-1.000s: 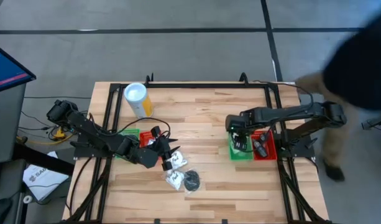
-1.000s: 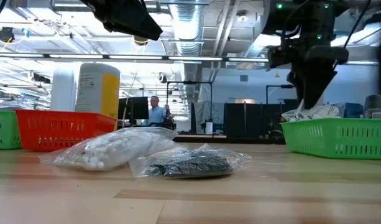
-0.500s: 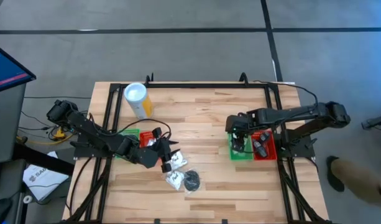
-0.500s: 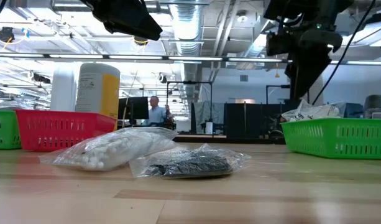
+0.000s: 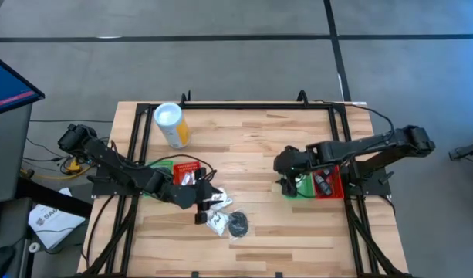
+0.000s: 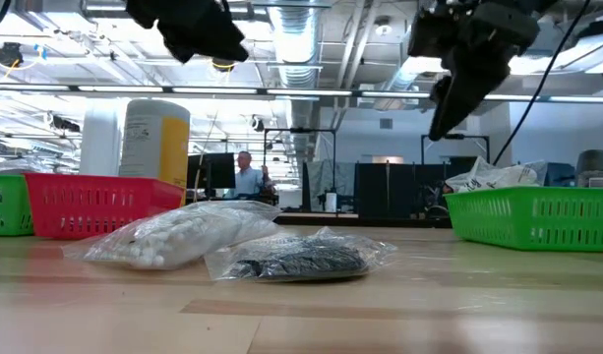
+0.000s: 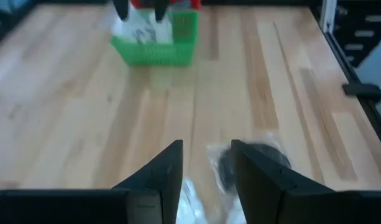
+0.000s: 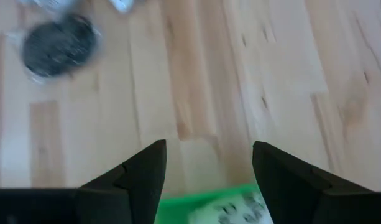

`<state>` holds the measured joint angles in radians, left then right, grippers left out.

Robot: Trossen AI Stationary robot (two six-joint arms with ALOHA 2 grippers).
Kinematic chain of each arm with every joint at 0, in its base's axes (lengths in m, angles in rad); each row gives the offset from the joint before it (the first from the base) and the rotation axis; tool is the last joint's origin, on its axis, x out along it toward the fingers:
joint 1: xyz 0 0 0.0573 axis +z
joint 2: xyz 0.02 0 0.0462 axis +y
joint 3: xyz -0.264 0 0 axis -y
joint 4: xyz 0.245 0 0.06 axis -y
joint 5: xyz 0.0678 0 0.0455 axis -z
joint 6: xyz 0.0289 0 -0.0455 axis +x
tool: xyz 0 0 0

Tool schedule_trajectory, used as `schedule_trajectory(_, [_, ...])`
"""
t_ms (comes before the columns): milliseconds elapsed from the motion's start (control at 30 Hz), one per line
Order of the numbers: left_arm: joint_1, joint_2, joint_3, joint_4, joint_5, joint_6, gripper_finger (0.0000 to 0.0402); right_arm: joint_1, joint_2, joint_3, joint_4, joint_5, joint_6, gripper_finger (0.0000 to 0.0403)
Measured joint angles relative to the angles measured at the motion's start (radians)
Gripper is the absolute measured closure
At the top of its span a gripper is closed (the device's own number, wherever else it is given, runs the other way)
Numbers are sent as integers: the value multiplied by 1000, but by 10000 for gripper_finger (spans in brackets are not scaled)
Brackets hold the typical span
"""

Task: Pick & Place Travel size toiletries
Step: Put the white cotton pack into the right green bin

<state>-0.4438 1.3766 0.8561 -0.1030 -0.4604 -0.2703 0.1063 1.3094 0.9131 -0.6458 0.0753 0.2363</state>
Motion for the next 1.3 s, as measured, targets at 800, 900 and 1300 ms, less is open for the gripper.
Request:
schedule_trajectory(800, [-26,140,-78,16,206,-253,276,66,4,0,179,0,-24,176])
schedule_trajectory(900, [-19,175,-58,14,233,-235,276,66,4,0,186,0,-27,176])
schedule_trajectory(1300, [64,196,-11,14,338,-73,276,66,4,0,187,0,-34,176])
